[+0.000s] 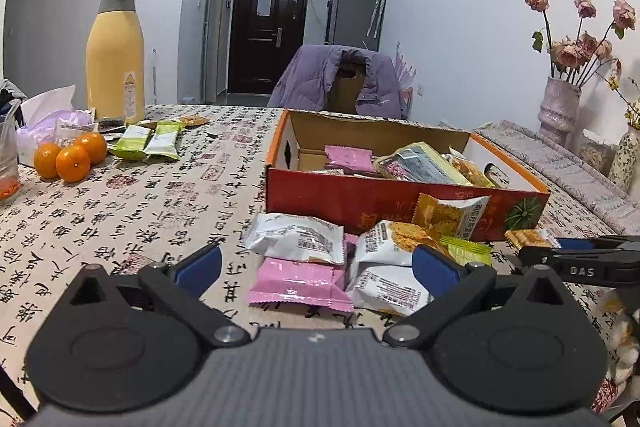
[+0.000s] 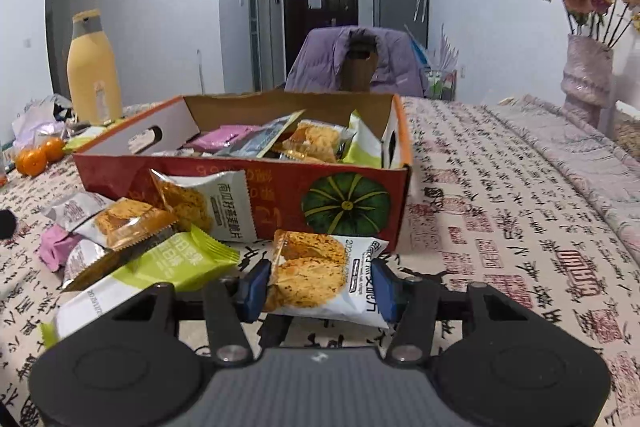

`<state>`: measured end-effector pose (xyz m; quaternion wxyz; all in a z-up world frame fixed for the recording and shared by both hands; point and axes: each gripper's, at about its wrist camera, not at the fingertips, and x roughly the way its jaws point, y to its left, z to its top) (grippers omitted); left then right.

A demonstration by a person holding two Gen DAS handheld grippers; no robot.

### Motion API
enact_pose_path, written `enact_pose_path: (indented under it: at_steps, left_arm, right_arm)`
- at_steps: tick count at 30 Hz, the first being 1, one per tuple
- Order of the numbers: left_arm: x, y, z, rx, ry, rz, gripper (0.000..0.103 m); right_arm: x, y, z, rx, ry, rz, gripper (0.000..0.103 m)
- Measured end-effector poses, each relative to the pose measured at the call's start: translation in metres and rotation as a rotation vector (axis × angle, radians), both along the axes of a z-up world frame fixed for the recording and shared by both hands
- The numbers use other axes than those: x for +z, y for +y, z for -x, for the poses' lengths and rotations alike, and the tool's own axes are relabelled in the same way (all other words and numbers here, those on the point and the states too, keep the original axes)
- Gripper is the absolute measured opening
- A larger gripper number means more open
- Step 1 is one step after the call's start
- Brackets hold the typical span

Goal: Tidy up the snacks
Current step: 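Grasp a cookie packet with the right gripper while the left gripper grasps a green-white nut bar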

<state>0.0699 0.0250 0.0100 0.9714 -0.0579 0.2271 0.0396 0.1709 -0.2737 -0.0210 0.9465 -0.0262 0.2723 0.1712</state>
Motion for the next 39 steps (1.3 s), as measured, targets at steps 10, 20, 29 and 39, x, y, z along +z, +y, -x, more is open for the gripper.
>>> enact_pose_path:
  at_steps: [10,20,29,39]
  left_arm:
    - [-0.009,-0.031,-0.011,-0.077,0.067,-0.006,0.103]
    - [-0.027,-0.075,-0.025,-0.172,0.162,-0.014,0.094]
    - [-0.034,-0.095,-0.033,-0.188,0.226,-0.003,0.045]
    - [-0.03,-0.131,-0.051,-0.211,0.249,-0.088,0.049]
  right_arm:
    - [0.008,-0.011,0.027,-0.004,-0.064,-0.03,0.053]
    - [0.002,-0.023,0.038,0.016,-0.058,-0.067,0.053]
    - [-0.003,-0.039,0.042,0.018,-0.055,-0.1,0.053]
    - [-0.006,-0.052,0.044,0.011,-0.051,-0.124,0.053]
